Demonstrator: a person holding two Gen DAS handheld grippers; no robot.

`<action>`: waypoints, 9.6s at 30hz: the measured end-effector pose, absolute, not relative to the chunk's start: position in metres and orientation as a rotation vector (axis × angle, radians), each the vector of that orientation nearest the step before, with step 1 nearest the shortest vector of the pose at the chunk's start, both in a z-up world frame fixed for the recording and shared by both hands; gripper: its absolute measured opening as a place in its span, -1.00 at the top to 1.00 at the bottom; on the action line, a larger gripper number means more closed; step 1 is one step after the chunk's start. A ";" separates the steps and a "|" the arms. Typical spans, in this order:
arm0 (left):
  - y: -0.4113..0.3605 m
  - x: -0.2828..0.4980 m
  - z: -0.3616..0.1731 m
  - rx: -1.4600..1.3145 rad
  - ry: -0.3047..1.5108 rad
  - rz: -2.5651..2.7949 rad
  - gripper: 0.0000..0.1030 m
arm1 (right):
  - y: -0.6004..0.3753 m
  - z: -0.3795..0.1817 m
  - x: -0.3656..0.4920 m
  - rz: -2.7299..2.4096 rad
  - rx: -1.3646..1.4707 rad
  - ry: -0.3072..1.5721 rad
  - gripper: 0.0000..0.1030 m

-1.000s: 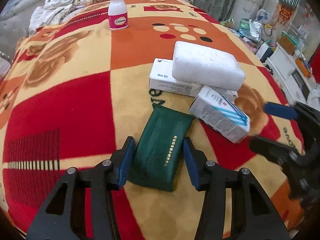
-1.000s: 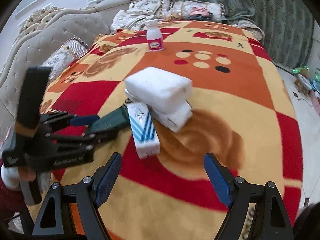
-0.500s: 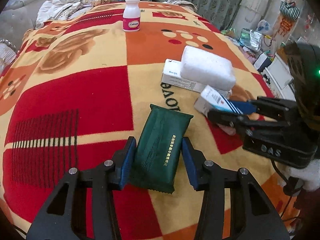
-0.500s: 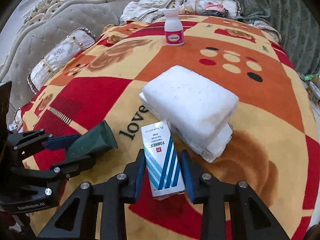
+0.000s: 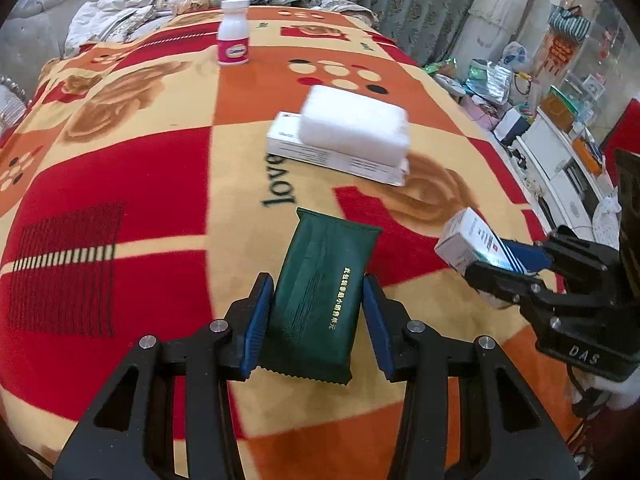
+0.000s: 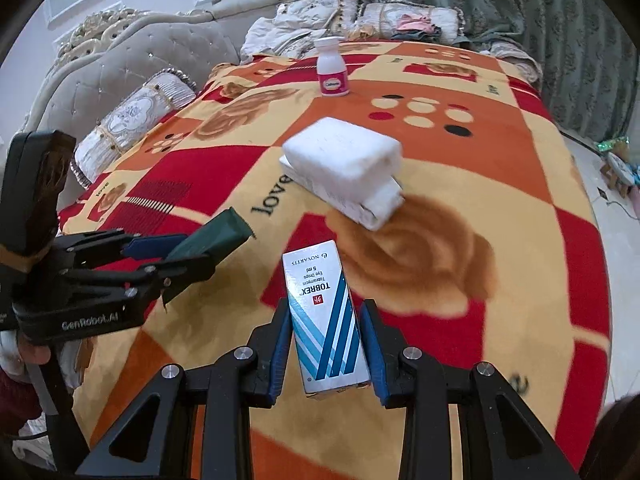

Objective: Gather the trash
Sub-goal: 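Carry the green pouch and Tobrex box over the black bin, then open both tools to drop the pouch and box into the bin, then move both tools back over the sponge and white box on the bed, then grasp the white sponge with the right tool while the left tool grasps the long white box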

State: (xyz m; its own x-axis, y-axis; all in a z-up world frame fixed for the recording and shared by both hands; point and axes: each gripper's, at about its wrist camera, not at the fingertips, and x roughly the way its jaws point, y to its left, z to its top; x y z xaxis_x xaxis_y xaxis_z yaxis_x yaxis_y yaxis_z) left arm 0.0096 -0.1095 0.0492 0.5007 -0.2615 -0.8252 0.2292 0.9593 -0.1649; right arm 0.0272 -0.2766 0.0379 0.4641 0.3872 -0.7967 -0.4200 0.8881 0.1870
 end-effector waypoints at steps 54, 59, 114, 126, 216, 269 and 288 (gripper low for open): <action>-0.339 -0.050 0.076 0.176 0.937 -0.590 0.18 | -0.486 0.064 -0.086 0.143 0.163 0.882 0.36; -0.358 -0.051 0.074 0.193 0.942 -0.619 0.18 | -0.506 0.061 -0.093 0.105 0.183 0.887 0.36; -0.474 -0.033 0.048 0.124 1.067 -0.822 0.18 | -0.621 0.021 -0.107 -0.104 0.325 0.945 0.36; -0.467 -0.032 0.052 0.138 1.058 -0.794 0.16 | -0.625 0.012 -0.103 -0.109 0.334 0.963 0.36; -0.089 0.089 0.045 -0.116 1.069 -0.122 0.16 | -0.231 0.037 0.161 0.619 -0.261 0.961 -0.30; -0.198 0.087 0.030 -0.069 1.112 -0.258 -0.05 | -0.373 0.018 0.039 0.191 -0.104 1.016 -0.42; -0.205 0.033 0.057 -0.090 1.021 -0.371 0.68 | -0.382 0.044 0.004 0.263 -0.045 0.940 -0.32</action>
State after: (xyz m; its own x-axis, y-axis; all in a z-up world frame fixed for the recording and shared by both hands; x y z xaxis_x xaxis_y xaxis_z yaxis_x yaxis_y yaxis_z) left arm 0.0334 -0.2048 0.0573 0.4662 -0.3435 -0.8153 0.2608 0.9340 -0.2443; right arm 0.0045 -0.3824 0.0435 0.5605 0.2032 -0.8028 -0.2424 0.9672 0.0755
